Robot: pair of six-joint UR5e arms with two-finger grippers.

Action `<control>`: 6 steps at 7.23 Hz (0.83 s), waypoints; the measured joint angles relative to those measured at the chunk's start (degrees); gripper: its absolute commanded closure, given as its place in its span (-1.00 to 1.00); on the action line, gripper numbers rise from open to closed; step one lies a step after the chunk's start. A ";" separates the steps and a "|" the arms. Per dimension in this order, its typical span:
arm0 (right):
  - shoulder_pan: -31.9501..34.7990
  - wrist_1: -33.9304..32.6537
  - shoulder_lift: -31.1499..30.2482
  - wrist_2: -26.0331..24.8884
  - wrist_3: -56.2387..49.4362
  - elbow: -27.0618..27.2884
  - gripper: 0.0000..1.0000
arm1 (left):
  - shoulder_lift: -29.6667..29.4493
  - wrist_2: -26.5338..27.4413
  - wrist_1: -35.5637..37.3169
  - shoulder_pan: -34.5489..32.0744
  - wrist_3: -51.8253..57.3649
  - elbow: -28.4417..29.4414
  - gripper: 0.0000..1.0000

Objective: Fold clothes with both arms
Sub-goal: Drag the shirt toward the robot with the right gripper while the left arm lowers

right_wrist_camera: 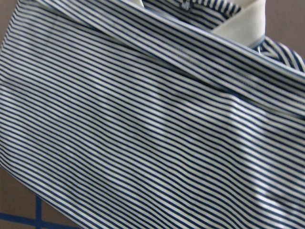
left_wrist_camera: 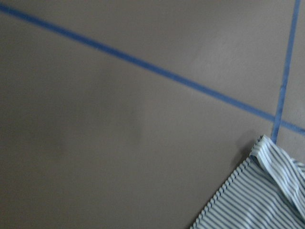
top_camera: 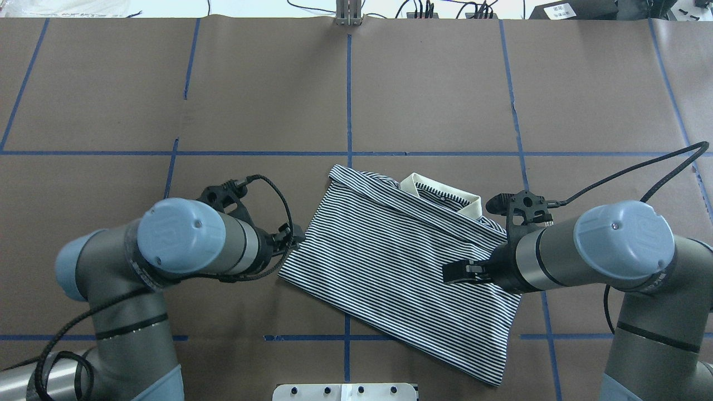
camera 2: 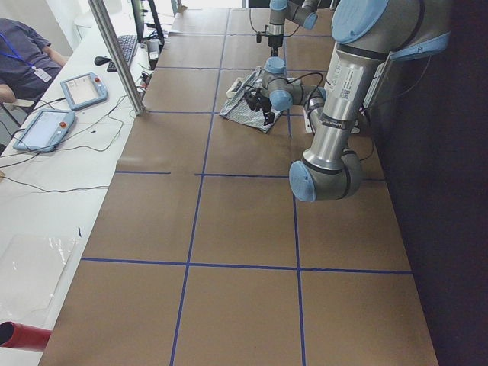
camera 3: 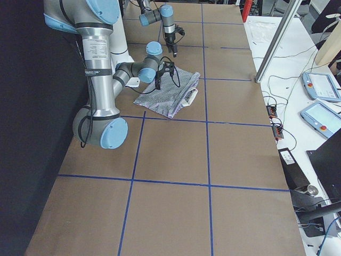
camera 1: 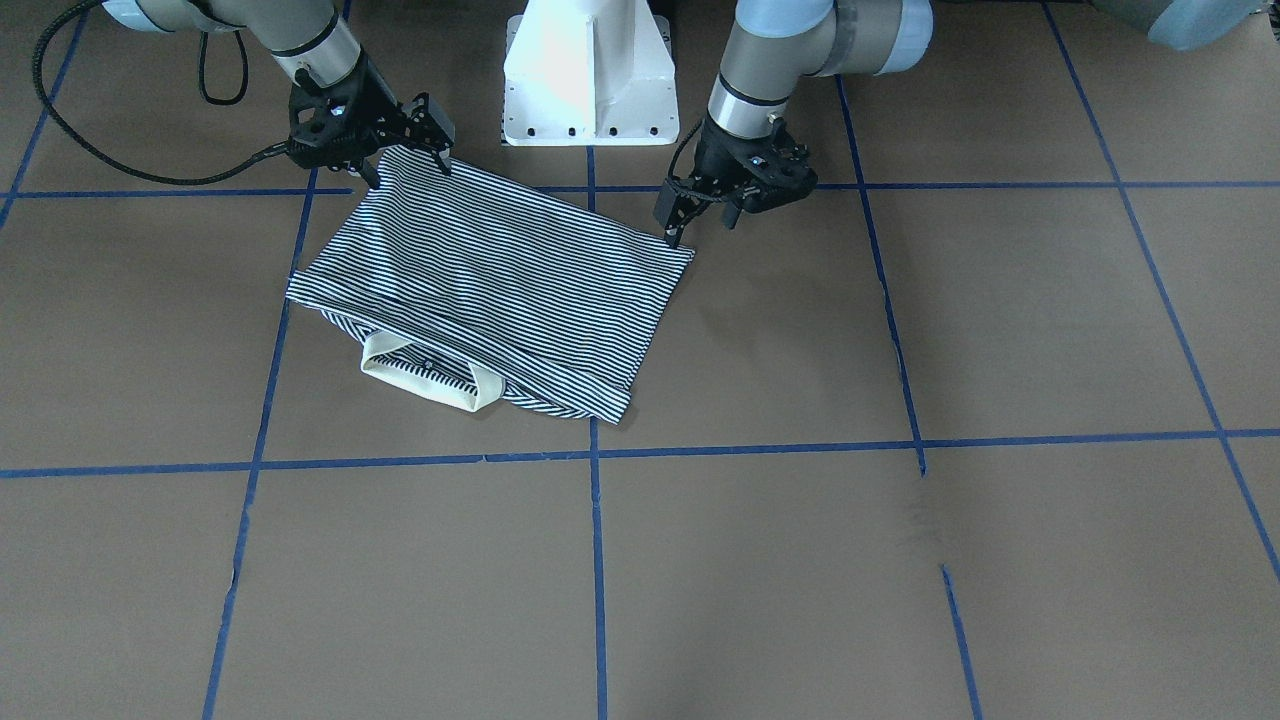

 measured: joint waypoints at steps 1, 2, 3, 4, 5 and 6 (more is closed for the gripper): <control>1.38 0.00 0.59 -0.07 -0.10 -0.38 -1.00 | -1.22 2.75 0.44 2.06 -3.43 2.40 -0.81; 2.13 0.00 0.83 -0.13 -0.14 -0.62 -1.00 | -2.07 4.95 0.53 2.71 -5.66 4.35 -0.81; 2.46 0.00 0.91 -0.16 -0.16 -0.73 -1.00 | -2.43 6.02 0.56 2.88 -7.21 5.58 -0.79; 2.61 0.00 0.96 -0.13 -0.17 -0.76 -1.00 | -2.56 6.74 0.56 2.88 -8.41 6.60 -0.76; 2.66 -0.01 1.00 -0.08 -0.17 -0.78 -1.00 | -2.62 7.66 0.56 2.87 -9.17 7.37 -0.73; 2.69 -0.05 1.03 -0.06 -0.17 -0.78 -1.00 | -2.70 8.43 0.56 2.87 -9.55 8.00 -0.72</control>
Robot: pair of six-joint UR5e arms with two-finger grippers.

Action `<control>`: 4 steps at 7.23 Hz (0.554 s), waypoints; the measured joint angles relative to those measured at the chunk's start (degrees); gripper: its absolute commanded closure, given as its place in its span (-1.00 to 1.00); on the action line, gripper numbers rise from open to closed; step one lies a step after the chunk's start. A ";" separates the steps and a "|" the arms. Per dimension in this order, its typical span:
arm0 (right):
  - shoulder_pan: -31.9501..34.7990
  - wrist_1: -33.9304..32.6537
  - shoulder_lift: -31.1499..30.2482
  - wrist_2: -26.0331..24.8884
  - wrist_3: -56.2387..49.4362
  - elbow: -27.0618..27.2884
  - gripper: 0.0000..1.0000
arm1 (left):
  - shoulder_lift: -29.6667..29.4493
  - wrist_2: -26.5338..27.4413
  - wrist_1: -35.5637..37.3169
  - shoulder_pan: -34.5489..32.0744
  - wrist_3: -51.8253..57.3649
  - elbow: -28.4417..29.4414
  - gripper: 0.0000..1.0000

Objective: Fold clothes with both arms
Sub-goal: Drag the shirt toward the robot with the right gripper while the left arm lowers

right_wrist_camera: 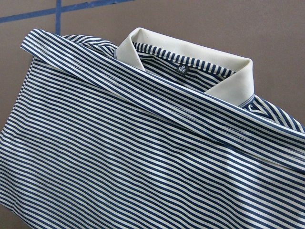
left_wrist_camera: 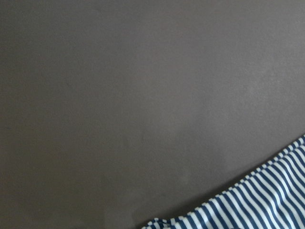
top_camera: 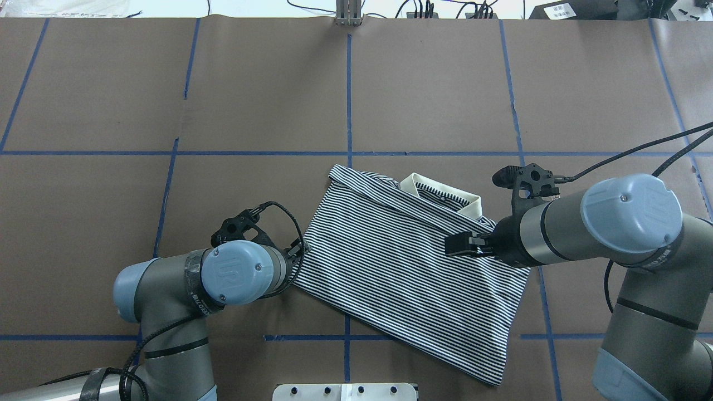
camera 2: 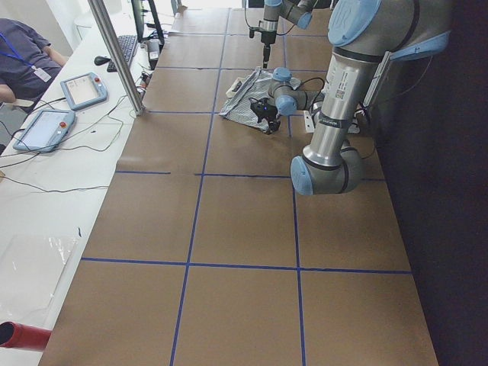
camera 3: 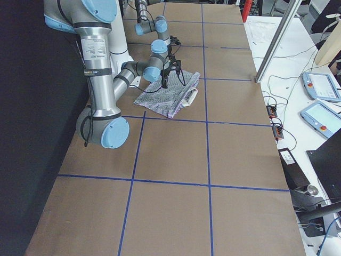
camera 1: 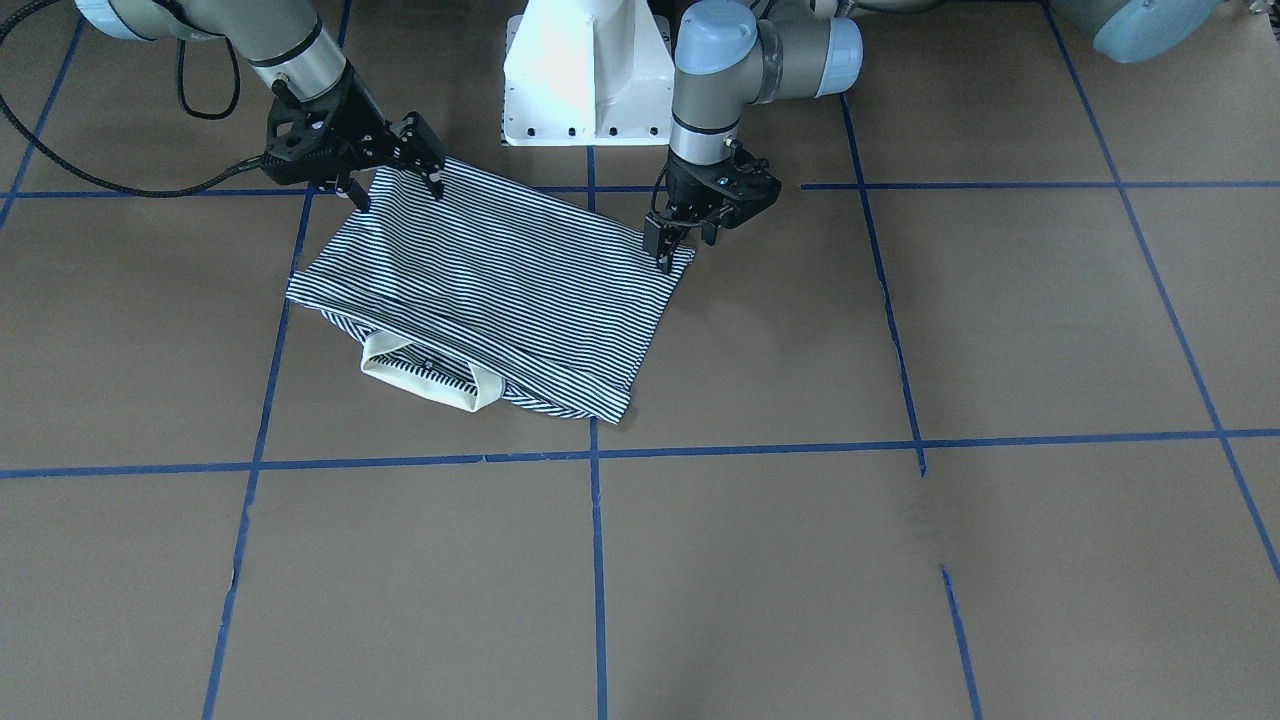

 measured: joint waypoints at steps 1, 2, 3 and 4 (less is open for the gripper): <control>0.01 -0.02 0.01 0.01 0.00 -0.03 -1.00 | -0.15 0.35 0.00 0.02 -0.15 0.31 -0.71; 0.04 -0.03 0.01 0.06 0.00 -0.06 -1.00 | -0.37 0.45 0.00 0.04 -0.19 0.46 -0.67; 0.11 -0.03 0.02 0.15 0.00 -0.08 -1.00 | -0.66 0.44 0.02 0.05 -0.21 0.57 -0.56; 0.18 -0.01 0.02 0.20 0.00 -0.08 -1.00 | -1.02 0.39 0.06 0.05 -0.24 0.60 -0.29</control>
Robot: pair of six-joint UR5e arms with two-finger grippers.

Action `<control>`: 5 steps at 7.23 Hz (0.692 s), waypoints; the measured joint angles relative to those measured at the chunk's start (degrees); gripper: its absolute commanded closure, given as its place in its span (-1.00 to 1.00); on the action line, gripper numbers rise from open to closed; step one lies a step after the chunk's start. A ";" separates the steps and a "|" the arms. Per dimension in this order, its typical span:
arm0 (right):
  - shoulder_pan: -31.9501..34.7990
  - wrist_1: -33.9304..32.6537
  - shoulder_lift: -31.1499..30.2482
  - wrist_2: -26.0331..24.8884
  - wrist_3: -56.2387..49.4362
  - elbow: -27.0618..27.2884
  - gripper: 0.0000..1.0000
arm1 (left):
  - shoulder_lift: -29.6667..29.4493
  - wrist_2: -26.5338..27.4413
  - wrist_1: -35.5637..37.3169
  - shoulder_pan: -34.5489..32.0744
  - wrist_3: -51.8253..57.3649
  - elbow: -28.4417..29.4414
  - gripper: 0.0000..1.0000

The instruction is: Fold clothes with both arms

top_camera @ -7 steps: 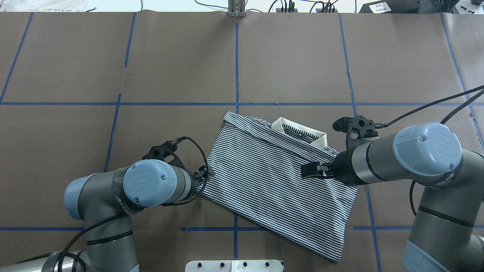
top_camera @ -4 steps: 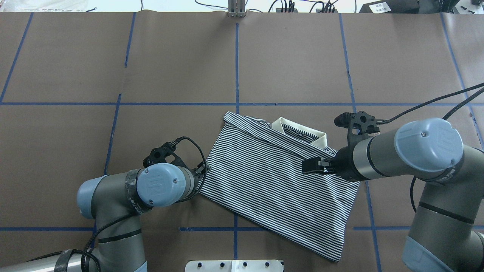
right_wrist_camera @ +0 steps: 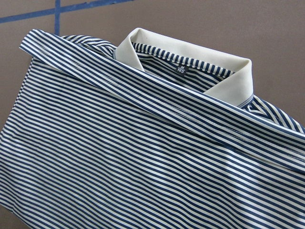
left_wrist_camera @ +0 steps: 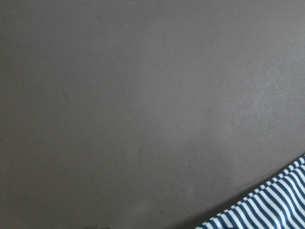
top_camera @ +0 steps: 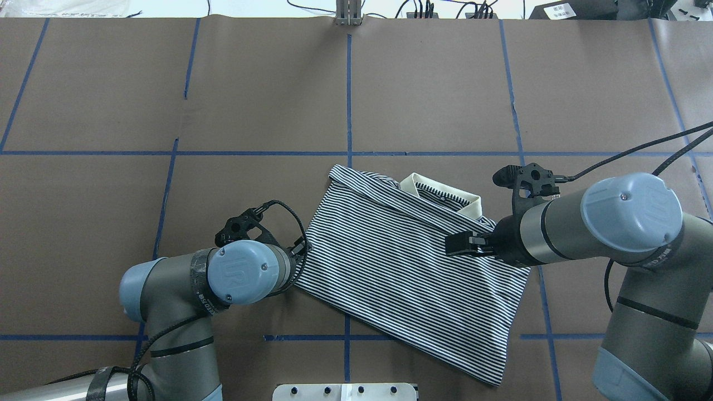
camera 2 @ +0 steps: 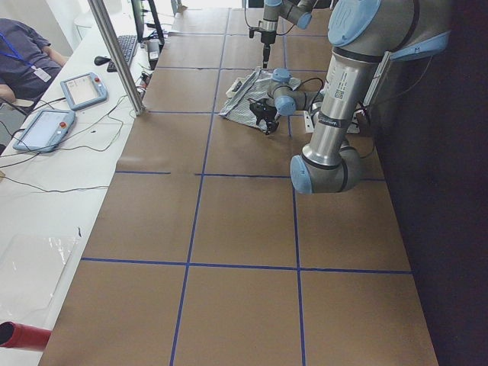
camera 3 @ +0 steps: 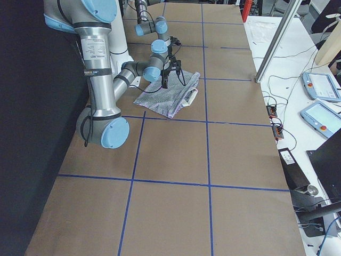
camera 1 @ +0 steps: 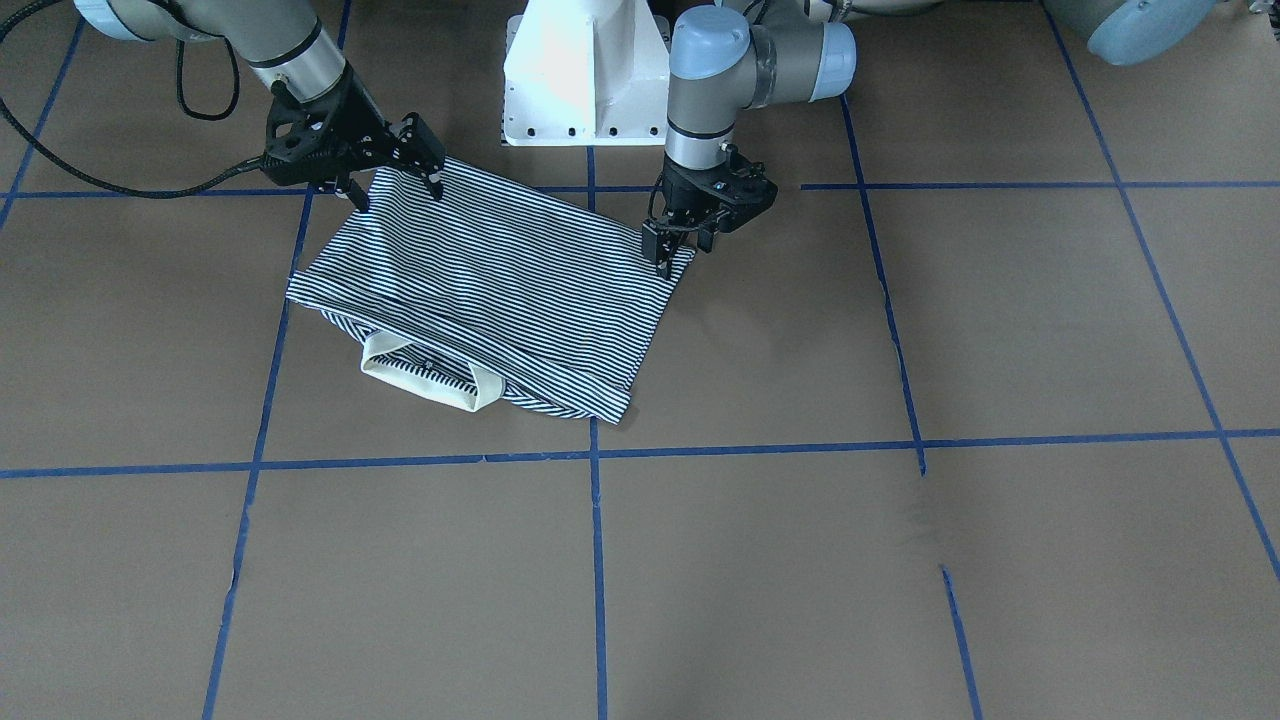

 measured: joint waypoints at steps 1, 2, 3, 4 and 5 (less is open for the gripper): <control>0.16 0.04 0.00 0.06 0.00 0.00 -1.00 | -0.22 -0.02 0.02 0.07 -0.10 0.05 0.10; 0.38 0.04 0.00 0.17 0.00 0.04 -1.00 | -0.26 -0.03 0.01 0.14 -0.21 0.09 0.58; 0.54 0.01 0.00 0.24 0.00 0.07 -1.00 | -0.25 -0.02 -0.03 0.21 -0.18 0.07 0.86; 0.76 -0.01 0.00 0.30 0.00 0.07 -1.00 | -0.18 0.02 -0.01 0.22 0.02 -0.15 1.00; 0.98 -0.01 0.00 0.32 0.00 0.07 -1.00 | -0.09 0.04 0.08 0.15 0.22 -0.55 1.00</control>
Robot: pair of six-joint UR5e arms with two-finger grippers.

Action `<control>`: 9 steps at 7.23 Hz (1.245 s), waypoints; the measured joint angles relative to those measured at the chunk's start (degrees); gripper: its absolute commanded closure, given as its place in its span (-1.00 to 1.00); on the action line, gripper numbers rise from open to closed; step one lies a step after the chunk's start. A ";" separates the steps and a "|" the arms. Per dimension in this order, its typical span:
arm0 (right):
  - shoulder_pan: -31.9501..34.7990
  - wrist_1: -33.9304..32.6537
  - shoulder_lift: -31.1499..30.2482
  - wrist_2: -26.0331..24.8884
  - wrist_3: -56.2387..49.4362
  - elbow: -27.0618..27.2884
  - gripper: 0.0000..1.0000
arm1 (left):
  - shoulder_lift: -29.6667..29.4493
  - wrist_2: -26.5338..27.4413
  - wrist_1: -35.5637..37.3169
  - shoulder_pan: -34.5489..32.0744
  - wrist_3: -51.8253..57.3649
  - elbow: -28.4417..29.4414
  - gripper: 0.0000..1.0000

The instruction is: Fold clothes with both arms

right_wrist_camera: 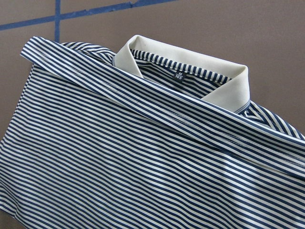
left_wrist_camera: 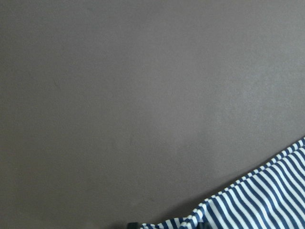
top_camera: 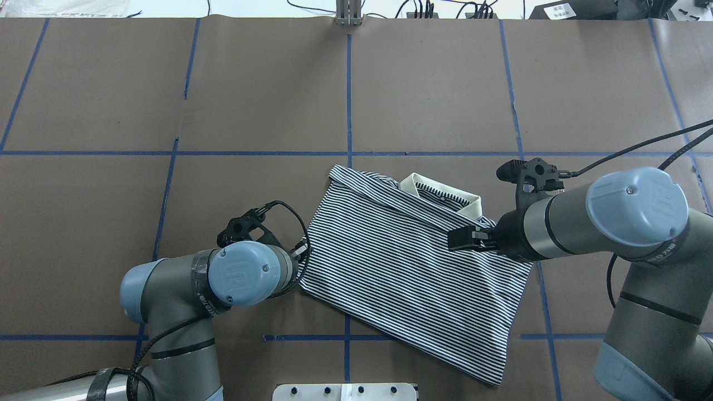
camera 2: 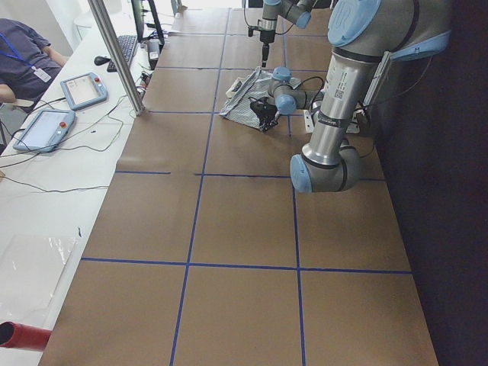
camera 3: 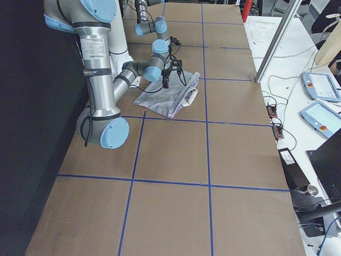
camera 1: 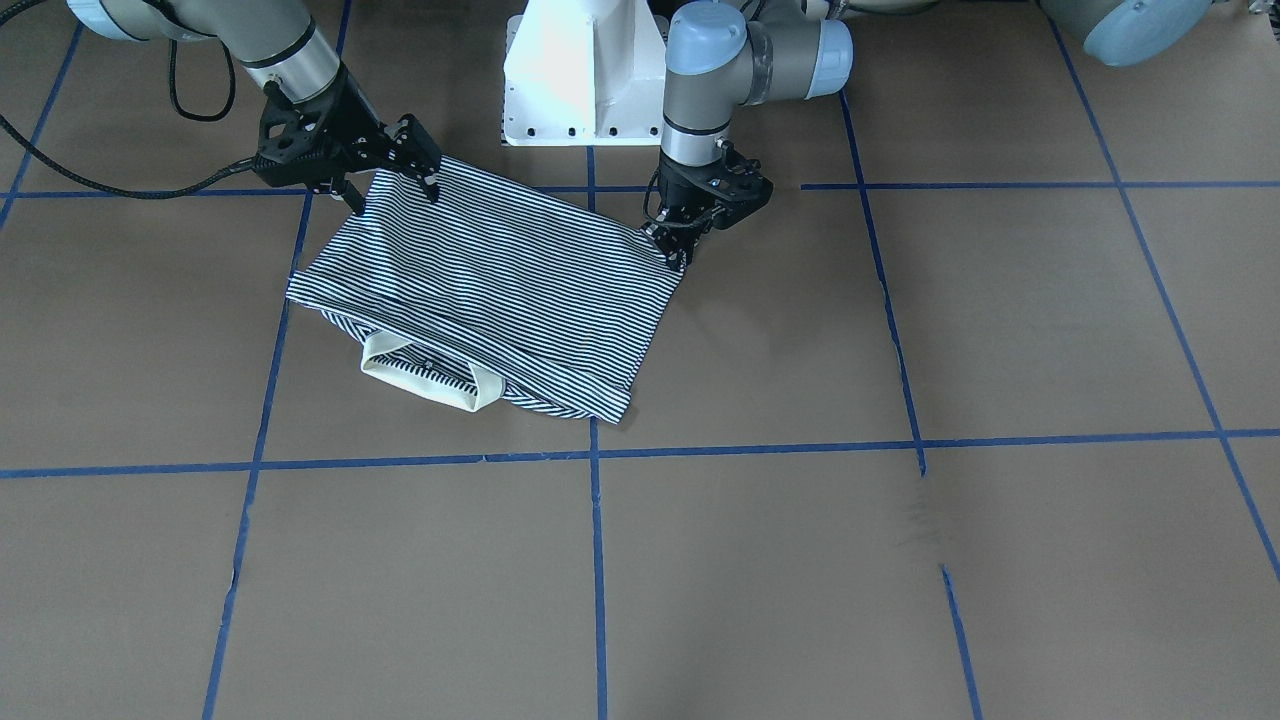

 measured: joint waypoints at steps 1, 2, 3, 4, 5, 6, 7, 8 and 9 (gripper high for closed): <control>0.19 0.00 0.00 0.01 -0.02 -0.03 -1.00 | 0.10 0.01 0.10 -0.16 0.12 -0.46 1.00; 0.36 0.00 0.00 0.03 -0.06 -0.05 -1.00 | 0.16 0.01 0.16 -0.76 0.27 -0.90 1.00; 0.49 -0.01 0.00 0.09 -0.07 0.00 -1.00 | 0.17 0.01 0.23 -2.25 1.25 -1.12 1.00; 0.61 -0.01 0.00 0.15 -0.08 0.06 -1.00 | 0.16 0.01 0.29 -4.86 3.72 -0.93 1.00; 0.65 -0.03 0.00 0.16 -0.07 0.06 -1.00 | 0.04 0.03 0.26 -8.07 7.01 -0.19 1.00; 0.71 -0.06 -0.02 0.13 -0.03 0.06 -1.00 | -0.38 0.10 0.05 -11.51 11.10 1.56 1.00; 0.73 -0.13 -0.05 0.07 -0.01 0.06 -1.00 | -1.82 0.17 -0.83 -14.62 15.34 4.76 1.00; 0.73 -0.23 -0.06 -0.03 0.00 0.05 -1.00 | -4.90 0.98 -3.33 -17.28 19.24 10.20 1.00; 0.76 -0.33 -0.05 -0.17 0.00 0.00 -1.00 | -8.93 2.68 -7.57 -19.35 22.73 17.45 1.00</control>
